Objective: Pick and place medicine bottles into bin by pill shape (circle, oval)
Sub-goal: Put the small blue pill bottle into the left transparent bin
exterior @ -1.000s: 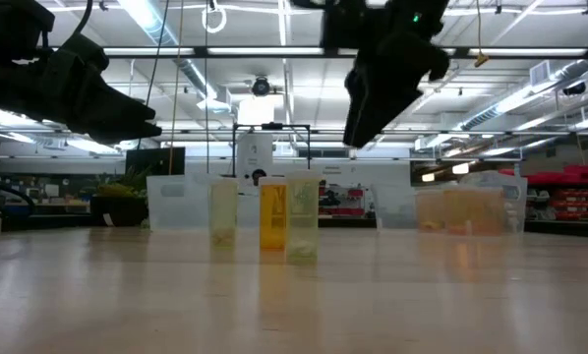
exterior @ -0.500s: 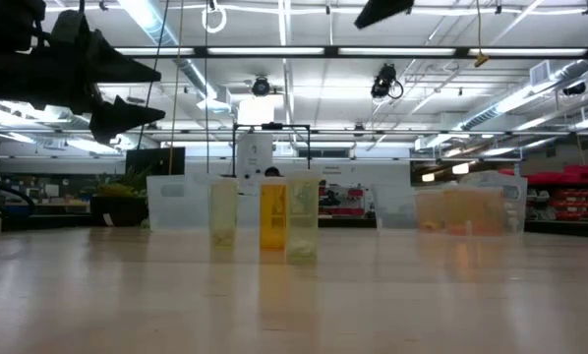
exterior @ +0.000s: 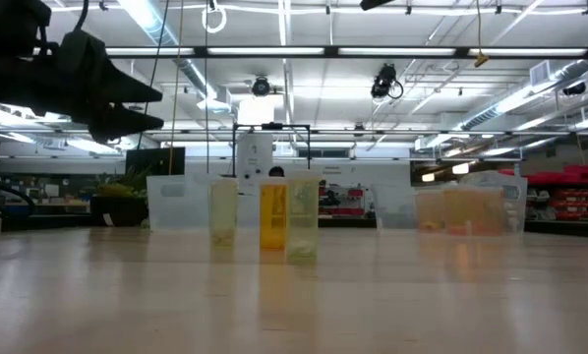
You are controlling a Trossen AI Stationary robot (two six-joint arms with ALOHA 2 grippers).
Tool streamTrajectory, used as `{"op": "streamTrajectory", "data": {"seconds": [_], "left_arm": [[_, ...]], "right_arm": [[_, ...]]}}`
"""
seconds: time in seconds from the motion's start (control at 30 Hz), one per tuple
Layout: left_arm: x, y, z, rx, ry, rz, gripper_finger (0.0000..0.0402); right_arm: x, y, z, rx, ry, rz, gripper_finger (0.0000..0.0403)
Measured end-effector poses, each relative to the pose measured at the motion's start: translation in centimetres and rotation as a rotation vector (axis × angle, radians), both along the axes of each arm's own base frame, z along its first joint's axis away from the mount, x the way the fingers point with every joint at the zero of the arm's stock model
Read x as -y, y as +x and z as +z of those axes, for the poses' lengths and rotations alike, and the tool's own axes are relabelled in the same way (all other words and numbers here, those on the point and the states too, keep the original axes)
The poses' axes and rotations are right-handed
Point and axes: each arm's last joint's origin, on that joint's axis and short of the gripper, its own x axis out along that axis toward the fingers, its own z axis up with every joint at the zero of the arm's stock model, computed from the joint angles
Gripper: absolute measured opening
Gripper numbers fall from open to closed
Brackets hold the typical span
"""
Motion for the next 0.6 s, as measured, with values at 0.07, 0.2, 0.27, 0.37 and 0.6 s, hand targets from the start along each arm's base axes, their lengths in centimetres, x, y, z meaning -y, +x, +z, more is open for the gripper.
{"op": "streamTrajectory", "data": {"seconds": [0.07, 0.2, 0.27, 0.37, 0.6], "left_arm": [[0.0, 0.0, -0.3, -0.026, -0.022, -0.01, 0.0369], [0.6, 0.2, 0.0, -0.023, -0.056, -0.207, 0.0369], [0.9, 0.3, 1.3, -0.009, -0.054, -0.308, 0.0369], [1.2, 0.3, 3.4, -0.084, -0.011, -0.35, 0.0365], [1.5, 0.7, 6.3, -0.371, -0.065, -0.362, 0.0339]], "right_arm": [[0.2, 0.2, 0.2, 0.02, -0.027, -0.005, 0.025], [1.0, 0.8, 0.8, 0.08, -0.069, -0.001, 0.025], [1.4, 1.1, 1.3, 0.123, -0.09, -0.001, 0.025], [2.4, 1.7, 2.0, 0.196, -0.117, -0.019, 0.025], [5.0, 2.2, 2.8, 0.266, -0.156, -0.071, 0.025]]}}
